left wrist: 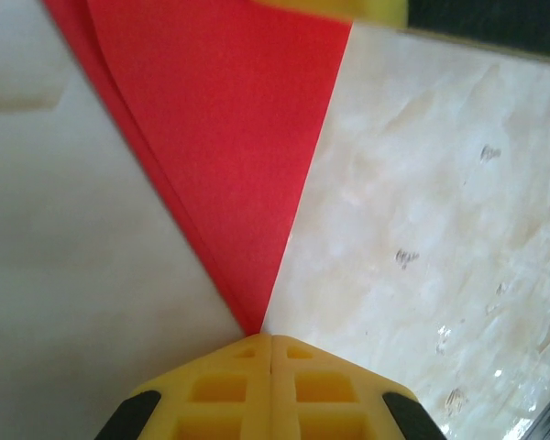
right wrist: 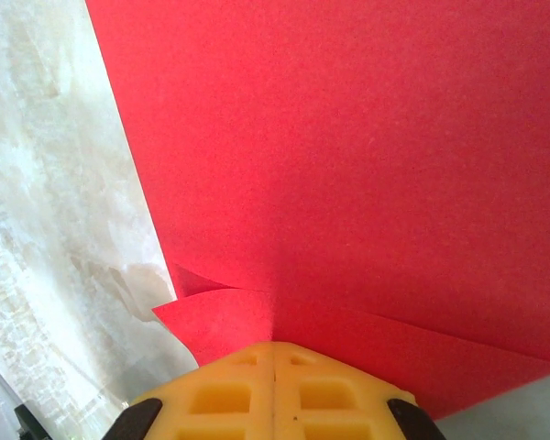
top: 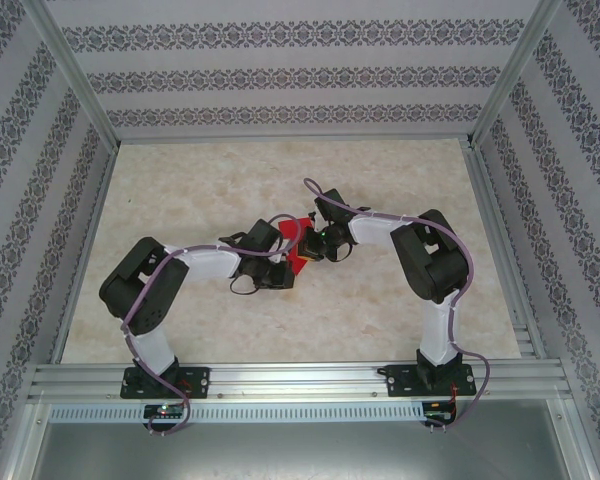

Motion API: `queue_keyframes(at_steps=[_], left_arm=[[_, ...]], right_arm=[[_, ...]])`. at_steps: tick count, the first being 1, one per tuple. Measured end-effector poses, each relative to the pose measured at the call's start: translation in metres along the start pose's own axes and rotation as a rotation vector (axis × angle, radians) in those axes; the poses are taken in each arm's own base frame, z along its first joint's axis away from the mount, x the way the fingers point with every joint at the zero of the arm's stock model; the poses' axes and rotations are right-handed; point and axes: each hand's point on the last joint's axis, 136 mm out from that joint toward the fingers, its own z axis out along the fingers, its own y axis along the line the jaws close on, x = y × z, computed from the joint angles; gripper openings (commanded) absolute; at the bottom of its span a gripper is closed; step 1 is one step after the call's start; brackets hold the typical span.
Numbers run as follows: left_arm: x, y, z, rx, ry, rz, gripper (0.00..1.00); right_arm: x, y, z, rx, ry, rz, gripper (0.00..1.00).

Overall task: Fold a paper plane with a square sheet of paper (pick it up from the middle)
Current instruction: Third fold the triangle at the center of the table, then fourth fold the wing at the center of the table.

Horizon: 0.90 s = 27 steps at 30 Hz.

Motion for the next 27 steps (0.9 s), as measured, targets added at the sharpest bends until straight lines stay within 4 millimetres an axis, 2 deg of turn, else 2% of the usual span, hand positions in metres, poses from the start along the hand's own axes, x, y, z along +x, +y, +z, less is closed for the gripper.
queue_keyframes(at_steps=[4, 8, 13, 16, 20, 23, 27], left_arm=[[-0.004, -0.004, -0.007, -0.013, -0.024, -0.005, 0.05], [-0.028, -0.014, -0.020, -0.021, -0.117, -0.015, 0.05], [-0.057, -0.022, -0.028, -0.033, -0.229, -0.040, 0.05], [-0.071, -0.020, -0.024, -0.052, -0.264, -0.061, 0.05], [-0.077, -0.006, -0.011, -0.106, -0.270, -0.090, 0.04], [-0.078, 0.005, -0.001, -0.142, -0.264, -0.109, 0.04], [-0.079, 0.013, 0.001, -0.174, -0.274, -0.119, 0.03]], right_arm=[[-0.001, 0.001, -0.001, -0.006, -0.010, 0.010, 0.09], [-0.004, 0.004, -0.014, -0.013, -0.053, 0.026, 0.18], [-0.024, 0.015, -0.056, -0.058, -0.179, 0.044, 0.33], [-0.032, 0.004, -0.072, -0.052, -0.231, 0.077, 0.37], [-0.034, -0.016, -0.071, -0.015, -0.235, 0.118, 0.38], [-0.032, -0.022, -0.065, 0.001, -0.221, 0.128, 0.38], [-0.027, -0.031, -0.054, 0.022, -0.190, 0.139, 0.38]])
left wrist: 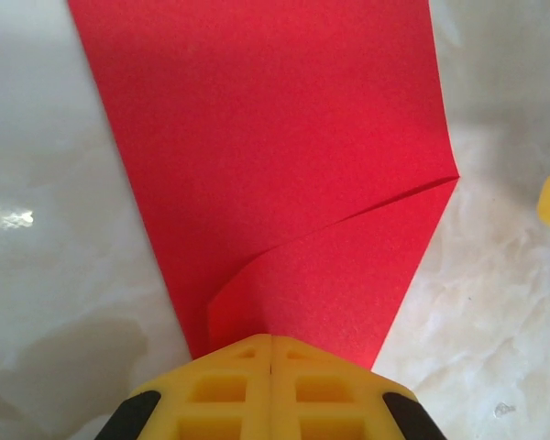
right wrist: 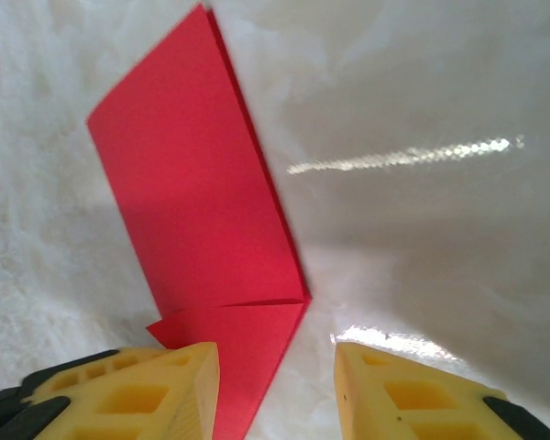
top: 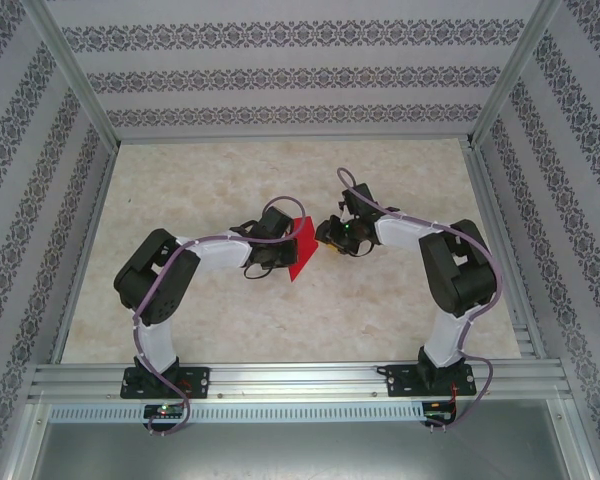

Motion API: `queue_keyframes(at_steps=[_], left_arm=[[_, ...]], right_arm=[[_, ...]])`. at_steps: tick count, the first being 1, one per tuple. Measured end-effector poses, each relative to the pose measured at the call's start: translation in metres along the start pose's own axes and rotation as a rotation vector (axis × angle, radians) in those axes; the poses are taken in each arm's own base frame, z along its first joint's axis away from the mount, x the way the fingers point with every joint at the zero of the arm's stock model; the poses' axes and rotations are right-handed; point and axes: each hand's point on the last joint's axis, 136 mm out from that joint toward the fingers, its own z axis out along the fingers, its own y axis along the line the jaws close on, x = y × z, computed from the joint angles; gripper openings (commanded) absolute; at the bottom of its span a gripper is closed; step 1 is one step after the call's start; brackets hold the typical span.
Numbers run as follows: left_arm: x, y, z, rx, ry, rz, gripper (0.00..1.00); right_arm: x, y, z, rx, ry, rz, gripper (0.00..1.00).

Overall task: Fold a paper plane with a square sheet of paper (pick it up from the middle)
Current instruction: Fourth fold the wing at the center of the table.

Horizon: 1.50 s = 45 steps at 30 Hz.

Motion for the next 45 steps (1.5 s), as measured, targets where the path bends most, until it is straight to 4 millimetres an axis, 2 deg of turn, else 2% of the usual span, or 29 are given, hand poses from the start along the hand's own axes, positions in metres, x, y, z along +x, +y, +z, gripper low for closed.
queue_keyframes(at_steps=[4, 8, 24, 33, 38, 41, 45], left_arm=[[-0.002, 0.003, 0.000, -0.014, -0.013, 0.000, 0.04], [-0.003, 0.005, 0.000, -0.023, -0.018, -0.007, 0.04], [-0.003, 0.007, 0.002, -0.013, -0.027, -0.034, 0.04], [-0.005, 0.007, 0.000, 0.002, -0.026, -0.054, 0.08], [-0.006, 0.012, -0.004, -0.001, -0.029, -0.070, 0.17], [-0.010, 0.014, -0.014, -0.002, -0.040, -0.074, 0.28], [-0.024, 0.009, -0.042, 0.020, -0.097, -0.050, 0.46]], right_arm=[[0.004, -0.003, 0.012, 0.023, 0.034, -0.010, 0.37], [0.006, 0.006, 0.018, 0.014, 0.054, -0.031, 0.36], [0.010, 0.015, 0.023, -0.026, 0.090, -0.038, 0.34], [0.013, 0.028, 0.026, -0.101, 0.115, -0.060, 0.27], [0.015, 0.028, 0.031, -0.110, 0.125, -0.079, 0.07], [0.014, 0.027, 0.031, -0.102, 0.118, -0.080, 0.03], [0.008, 0.029, 0.022, -0.084, 0.075, -0.085, 0.00]])
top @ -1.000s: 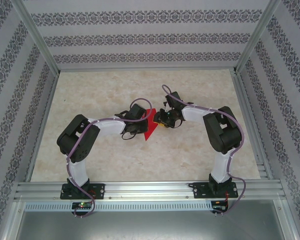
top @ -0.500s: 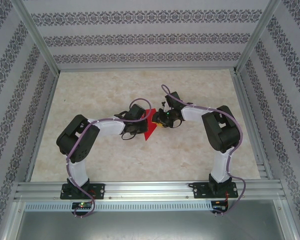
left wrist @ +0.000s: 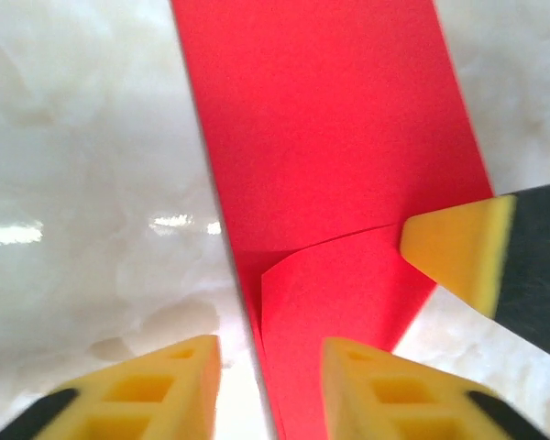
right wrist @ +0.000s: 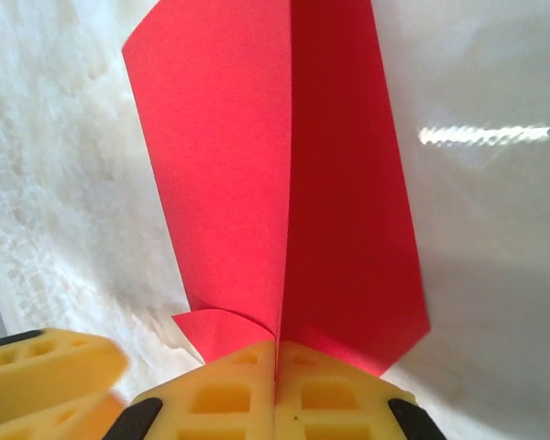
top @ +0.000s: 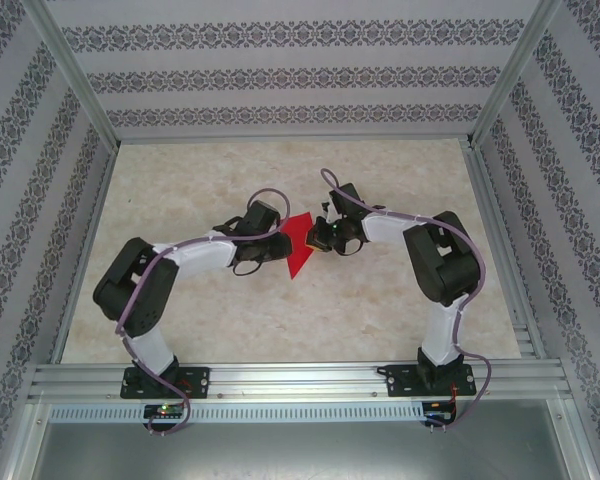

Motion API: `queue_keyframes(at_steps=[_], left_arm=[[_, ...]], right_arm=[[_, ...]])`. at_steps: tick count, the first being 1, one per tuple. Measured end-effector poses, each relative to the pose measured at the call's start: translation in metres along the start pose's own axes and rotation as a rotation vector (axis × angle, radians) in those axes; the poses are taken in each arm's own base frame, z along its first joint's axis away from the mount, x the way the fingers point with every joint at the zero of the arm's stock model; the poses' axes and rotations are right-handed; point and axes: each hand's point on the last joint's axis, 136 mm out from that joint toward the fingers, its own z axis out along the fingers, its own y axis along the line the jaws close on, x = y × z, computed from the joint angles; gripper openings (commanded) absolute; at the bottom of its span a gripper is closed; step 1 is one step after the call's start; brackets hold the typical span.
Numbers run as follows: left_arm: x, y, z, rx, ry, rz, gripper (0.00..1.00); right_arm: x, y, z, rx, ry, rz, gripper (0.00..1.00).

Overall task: Fold a paper plane with a square sheet of paper (pick it up from the middle)
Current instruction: Fourth fold the wing at the center of the table.

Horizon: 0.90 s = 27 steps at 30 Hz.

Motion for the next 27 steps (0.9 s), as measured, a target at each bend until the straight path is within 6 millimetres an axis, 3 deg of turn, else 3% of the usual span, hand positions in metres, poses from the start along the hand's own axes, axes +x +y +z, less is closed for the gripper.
queue_keyframes(at_steps=[4, 8, 14, 17, 27], left_arm=[[-0.016, -0.010, -0.029, 0.043, -0.074, 0.040, 0.60], [-0.014, -0.007, -0.044, 0.064, -0.106, 0.087, 0.67], [0.008, 0.004, -0.046, 0.106, -0.101, 0.201, 0.68], [0.014, 0.005, -0.048, 0.125, -0.105, 0.260, 0.65], [0.004, -0.022, -0.061, 0.256, -0.223, 0.474, 0.66]], right_arm=[[-0.001, 0.013, -0.018, 0.010, -0.069, 0.003, 0.00], [0.004, 0.034, -0.028, 0.018, -0.128, 0.024, 0.00], [0.023, 0.041, -0.021, 0.089, -0.149, 0.125, 0.01], [0.022, 0.039, -0.022, 0.122, -0.176, 0.177, 0.01], [0.009, 0.035, -0.032, 0.199, -0.284, 0.317, 0.01]])
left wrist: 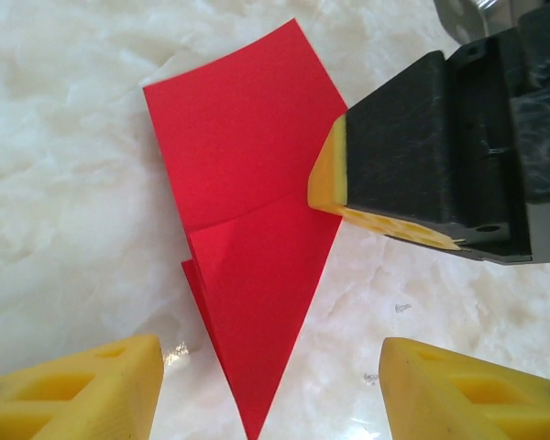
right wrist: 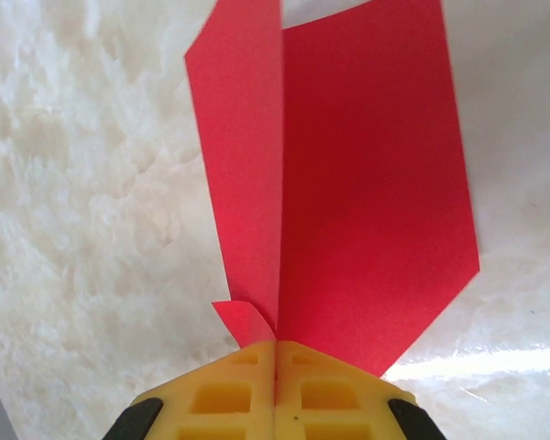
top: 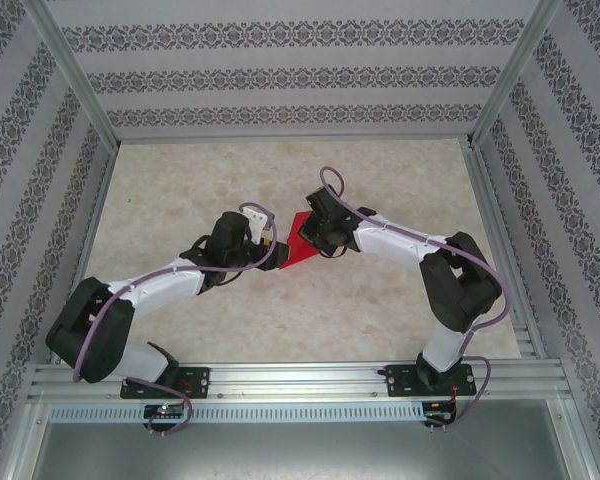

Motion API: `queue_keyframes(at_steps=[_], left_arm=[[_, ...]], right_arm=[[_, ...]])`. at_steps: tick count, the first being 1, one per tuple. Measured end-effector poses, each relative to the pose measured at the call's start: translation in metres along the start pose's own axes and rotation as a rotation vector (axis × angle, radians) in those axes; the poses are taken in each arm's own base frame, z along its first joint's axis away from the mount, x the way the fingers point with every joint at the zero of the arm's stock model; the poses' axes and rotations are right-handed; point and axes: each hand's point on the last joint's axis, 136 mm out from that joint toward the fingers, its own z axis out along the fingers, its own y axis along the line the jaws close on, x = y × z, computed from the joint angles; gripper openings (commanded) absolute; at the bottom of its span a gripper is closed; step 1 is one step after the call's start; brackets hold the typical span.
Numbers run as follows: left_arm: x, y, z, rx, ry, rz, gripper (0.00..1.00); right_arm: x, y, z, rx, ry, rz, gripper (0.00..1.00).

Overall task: Fold a paper plane with a square sheet of paper (pick it up from the middle)
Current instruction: Fourth fold the wing at the center of the table.

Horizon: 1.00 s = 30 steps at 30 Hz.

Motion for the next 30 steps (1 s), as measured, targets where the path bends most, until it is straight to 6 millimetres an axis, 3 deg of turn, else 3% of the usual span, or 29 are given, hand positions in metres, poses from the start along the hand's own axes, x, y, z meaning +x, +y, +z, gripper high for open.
queue_keyframes(at_steps=[8, 15, 21, 26, 30], left_arm=[[0.003, -0.003, 0.009, 0.042, -0.021, 0.131, 0.69], [0.024, -0.002, 0.032, 0.102, 0.029, 0.178, 0.66], [0.041, -0.001, 0.045, 0.142, 0.071, 0.193, 0.51], [0.043, -0.001, 0.051, 0.155, 0.067, 0.215, 0.34], [0.045, -0.001, 0.053, 0.163, 0.070, 0.222, 0.28]], right_arm=[[0.002, -0.019, 0.004, 0.050, -0.037, 0.149, 0.03], [0.002, -0.013, 0.003, 0.033, -0.026, 0.198, 0.05], [0.000, 0.009, -0.001, -0.018, -0.004, 0.198, 0.06], [0.004, 0.007, 0.003, -0.013, 0.027, 0.204, 0.09], [0.003, 0.004, 0.006, -0.009, 0.045, 0.211, 0.13]])
